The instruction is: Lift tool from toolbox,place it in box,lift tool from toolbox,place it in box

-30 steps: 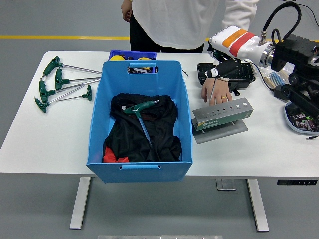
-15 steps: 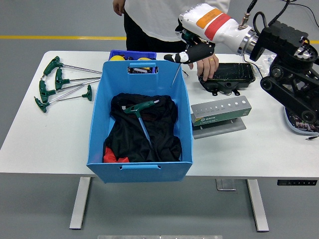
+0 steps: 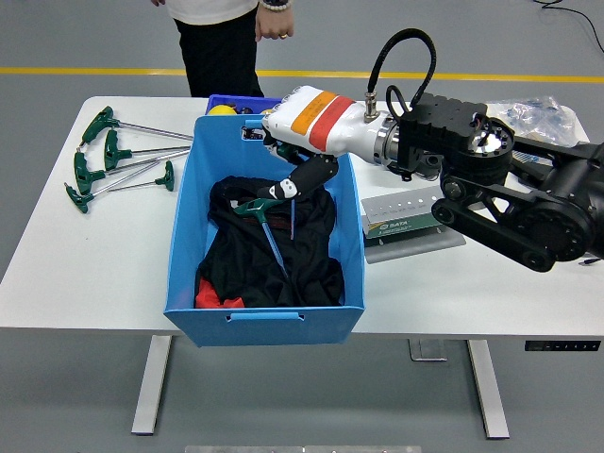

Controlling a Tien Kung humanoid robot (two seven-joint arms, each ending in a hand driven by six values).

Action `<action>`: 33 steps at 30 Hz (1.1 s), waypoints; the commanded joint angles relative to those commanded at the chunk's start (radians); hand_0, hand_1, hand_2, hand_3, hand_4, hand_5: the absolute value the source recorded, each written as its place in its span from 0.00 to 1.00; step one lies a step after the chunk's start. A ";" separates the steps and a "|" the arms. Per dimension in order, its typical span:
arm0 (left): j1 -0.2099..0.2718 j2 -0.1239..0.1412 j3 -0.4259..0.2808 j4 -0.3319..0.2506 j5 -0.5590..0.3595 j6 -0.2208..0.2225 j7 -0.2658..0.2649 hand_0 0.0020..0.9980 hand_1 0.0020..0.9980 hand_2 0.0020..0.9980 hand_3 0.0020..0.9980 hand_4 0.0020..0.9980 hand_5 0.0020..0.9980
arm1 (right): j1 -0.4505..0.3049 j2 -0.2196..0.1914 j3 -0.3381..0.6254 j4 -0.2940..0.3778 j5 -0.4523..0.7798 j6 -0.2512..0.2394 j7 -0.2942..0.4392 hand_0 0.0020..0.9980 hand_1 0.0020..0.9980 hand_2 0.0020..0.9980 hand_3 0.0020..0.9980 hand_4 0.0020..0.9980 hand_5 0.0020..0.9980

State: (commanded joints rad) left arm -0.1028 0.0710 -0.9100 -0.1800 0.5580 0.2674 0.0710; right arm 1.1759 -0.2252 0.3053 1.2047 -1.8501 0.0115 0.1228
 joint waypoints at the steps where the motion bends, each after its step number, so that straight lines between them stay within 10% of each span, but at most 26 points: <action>1: 0.000 0.000 0.000 0.000 0.000 0.000 0.000 0.75 0.71 0.78 0.77 0.73 0.61 | 0.001 0.005 -0.009 0.001 0.001 0.014 -0.005 0.44 0.50 0.57 0.53 0.94 0.65; 5: 0.001 0.000 -0.003 0.000 0.004 0.002 -0.001 0.75 0.71 0.78 0.77 0.73 0.61 | -0.002 0.012 -0.017 0.000 0.019 0.003 0.002 0.44 0.50 0.57 0.53 0.94 0.65; 6: 0.001 0.000 -0.004 0.000 0.004 0.002 -0.001 0.75 0.71 0.78 0.77 0.73 0.60 | -0.003 0.013 -0.016 0.000 0.022 0.001 0.001 0.76 0.76 0.85 0.98 1.00 0.69; 19: 0.002 -0.002 -0.004 0.000 0.004 0.004 0.000 0.75 0.71 0.78 0.77 0.74 0.60 | -0.046 -0.026 0.054 -0.002 0.000 -0.046 0.006 0.89 0.87 0.96 1.00 1.00 0.68; 33: 0.006 -0.004 0.001 0.000 0.001 0.003 0.000 0.74 0.71 0.78 0.77 0.74 0.61 | -0.261 -0.201 0.327 -0.058 0.293 -0.082 0.088 0.94 0.89 0.96 1.00 1.00 0.68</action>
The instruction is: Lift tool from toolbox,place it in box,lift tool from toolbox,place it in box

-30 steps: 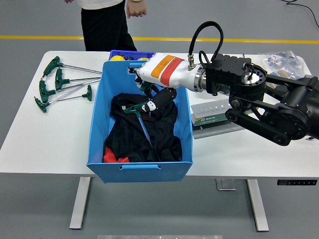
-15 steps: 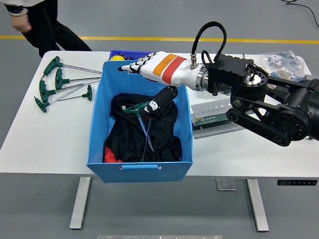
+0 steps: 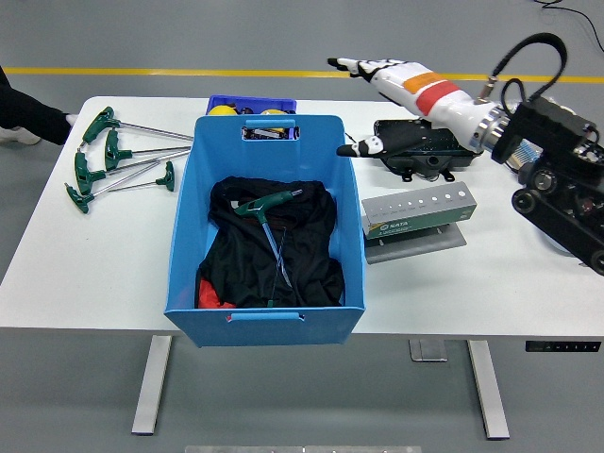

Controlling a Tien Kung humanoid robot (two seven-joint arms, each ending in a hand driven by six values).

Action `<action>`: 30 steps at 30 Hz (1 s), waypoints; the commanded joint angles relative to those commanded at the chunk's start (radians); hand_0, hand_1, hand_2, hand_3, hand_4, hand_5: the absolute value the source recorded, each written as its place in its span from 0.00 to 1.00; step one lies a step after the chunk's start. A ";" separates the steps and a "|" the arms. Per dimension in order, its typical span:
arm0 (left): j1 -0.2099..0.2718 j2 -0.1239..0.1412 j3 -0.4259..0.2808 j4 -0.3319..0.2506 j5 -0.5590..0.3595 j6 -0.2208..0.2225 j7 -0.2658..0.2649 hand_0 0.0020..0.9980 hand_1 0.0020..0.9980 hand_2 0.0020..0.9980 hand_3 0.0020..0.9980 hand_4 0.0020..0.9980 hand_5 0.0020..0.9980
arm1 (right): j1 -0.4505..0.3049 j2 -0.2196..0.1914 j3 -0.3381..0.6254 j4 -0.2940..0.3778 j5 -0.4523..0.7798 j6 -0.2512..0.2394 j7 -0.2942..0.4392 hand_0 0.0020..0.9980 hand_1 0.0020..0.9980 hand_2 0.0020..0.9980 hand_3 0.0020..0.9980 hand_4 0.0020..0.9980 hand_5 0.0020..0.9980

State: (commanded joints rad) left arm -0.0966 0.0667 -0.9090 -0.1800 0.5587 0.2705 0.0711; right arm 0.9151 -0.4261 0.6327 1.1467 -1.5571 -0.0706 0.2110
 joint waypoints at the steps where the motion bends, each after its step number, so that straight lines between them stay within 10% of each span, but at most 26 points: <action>1: 0.000 0.000 0.000 0.000 0.002 -0.001 0.001 0.74 0.71 0.78 0.77 0.74 0.61 | -0.018 -0.012 0.020 -0.003 0.045 0.013 0.006 0.94 0.89 0.96 1.00 1.00 0.68; 18: 0.012 0.002 0.024 0.000 -0.012 -0.008 -0.002 0.74 0.72 0.78 0.77 0.73 0.61 | -0.403 -0.148 0.436 0.061 0.760 0.108 -0.069 0.92 0.86 0.90 0.94 1.00 0.92; 30: 0.015 0.002 0.041 0.000 -0.036 -0.008 -0.005 0.74 0.72 0.78 0.77 0.73 0.61 | -0.600 -0.095 0.678 0.128 0.977 0.093 -0.083 0.93 0.87 0.91 0.97 1.00 0.95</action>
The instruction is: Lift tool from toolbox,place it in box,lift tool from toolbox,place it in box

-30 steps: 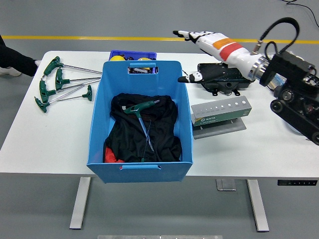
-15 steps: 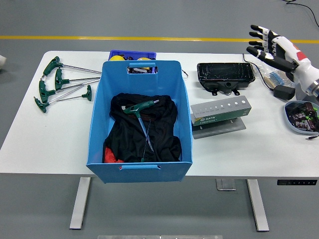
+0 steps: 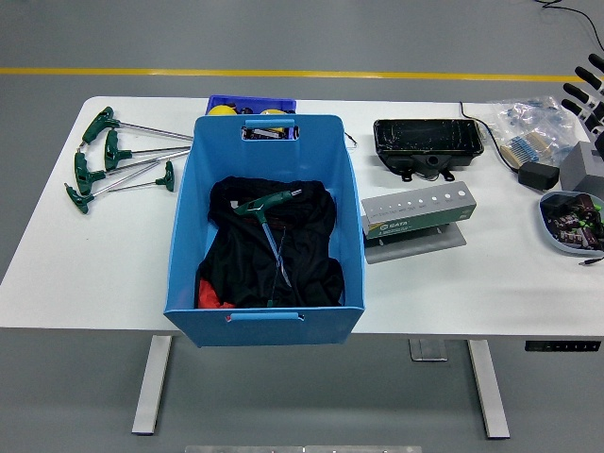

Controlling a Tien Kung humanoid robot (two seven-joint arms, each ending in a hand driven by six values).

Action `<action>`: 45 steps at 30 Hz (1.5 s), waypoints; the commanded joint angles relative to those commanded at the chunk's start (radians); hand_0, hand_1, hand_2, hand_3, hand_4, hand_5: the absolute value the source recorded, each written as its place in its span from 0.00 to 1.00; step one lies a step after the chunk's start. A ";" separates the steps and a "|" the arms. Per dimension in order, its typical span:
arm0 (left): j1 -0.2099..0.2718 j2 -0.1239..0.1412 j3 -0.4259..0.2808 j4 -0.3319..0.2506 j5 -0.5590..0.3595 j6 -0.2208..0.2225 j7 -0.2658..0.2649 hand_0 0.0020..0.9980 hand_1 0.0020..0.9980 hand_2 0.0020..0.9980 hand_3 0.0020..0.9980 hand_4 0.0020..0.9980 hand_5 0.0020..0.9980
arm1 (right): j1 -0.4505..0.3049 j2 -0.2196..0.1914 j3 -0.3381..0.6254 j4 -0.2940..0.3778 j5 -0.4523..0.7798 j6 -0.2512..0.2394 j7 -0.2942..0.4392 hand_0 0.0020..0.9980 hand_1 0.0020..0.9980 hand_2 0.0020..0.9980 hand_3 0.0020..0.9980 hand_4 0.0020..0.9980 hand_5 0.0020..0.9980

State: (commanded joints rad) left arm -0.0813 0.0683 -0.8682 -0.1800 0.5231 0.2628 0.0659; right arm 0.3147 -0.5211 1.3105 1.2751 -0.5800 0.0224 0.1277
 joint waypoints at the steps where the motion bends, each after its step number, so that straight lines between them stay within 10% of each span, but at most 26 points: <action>1: 0.000 0.000 0.001 0.000 -0.001 0.000 0.000 0.74 0.72 0.78 0.77 0.73 0.61 | -0.011 0.008 0.014 0.006 -0.004 -0.003 -0.004 0.93 0.87 0.91 0.97 1.00 0.95; 17: 0.007 0.001 -0.007 0.000 0.015 0.001 0.005 0.74 0.72 0.78 0.77 0.73 0.61 | -0.097 0.135 0.242 0.036 -0.175 0.064 -0.150 0.90 0.85 0.88 0.90 1.00 0.98; 45: -0.004 -0.007 -0.002 0.000 0.015 -0.001 0.006 0.74 0.72 0.79 0.77 0.73 0.61 | -0.106 0.175 0.272 0.027 -0.142 0.064 -0.131 0.88 0.83 0.88 0.90 1.00 0.99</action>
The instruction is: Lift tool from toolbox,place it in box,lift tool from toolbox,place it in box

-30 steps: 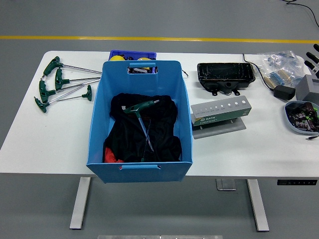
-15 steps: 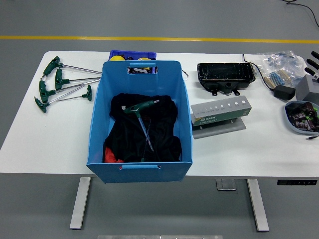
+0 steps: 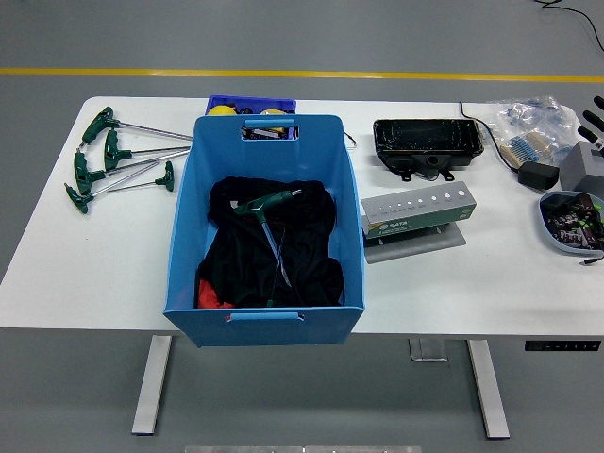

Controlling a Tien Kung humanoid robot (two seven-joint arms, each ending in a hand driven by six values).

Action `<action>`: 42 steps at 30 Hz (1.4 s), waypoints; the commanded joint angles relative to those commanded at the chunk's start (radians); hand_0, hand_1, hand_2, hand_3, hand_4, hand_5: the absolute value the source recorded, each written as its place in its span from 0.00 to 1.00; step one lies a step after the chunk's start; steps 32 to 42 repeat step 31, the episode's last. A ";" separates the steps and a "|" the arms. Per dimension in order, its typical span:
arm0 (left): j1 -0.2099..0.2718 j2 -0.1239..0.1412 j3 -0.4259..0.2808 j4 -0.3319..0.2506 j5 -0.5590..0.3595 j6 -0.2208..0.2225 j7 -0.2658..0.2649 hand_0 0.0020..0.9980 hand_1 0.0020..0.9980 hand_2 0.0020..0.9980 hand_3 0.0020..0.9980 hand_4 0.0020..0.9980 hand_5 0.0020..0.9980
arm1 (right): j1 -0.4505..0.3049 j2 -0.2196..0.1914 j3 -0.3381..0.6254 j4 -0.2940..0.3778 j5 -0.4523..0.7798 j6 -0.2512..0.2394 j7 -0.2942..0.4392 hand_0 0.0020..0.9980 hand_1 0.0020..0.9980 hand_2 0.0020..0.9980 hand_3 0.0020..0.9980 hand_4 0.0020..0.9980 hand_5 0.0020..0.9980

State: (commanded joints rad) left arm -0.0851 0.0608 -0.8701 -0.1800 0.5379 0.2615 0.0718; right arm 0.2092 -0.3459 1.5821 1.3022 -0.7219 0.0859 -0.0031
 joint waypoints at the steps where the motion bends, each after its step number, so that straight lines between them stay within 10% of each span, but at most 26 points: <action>1: 0.000 0.000 -0.001 0.000 0.002 0.000 0.001 0.74 0.72 0.79 0.77 0.73 0.61 | -0.002 0.001 0.000 0.001 0.000 0.000 0.000 0.87 0.83 0.88 0.90 1.00 0.99; 42: -0.022 0.021 0.127 0.000 -0.064 -0.028 -0.030 0.74 0.73 0.80 0.77 0.72 0.61 | -0.051 -0.019 0.049 0.018 0.012 0.031 0.019 0.86 0.82 0.87 0.89 1.00 0.99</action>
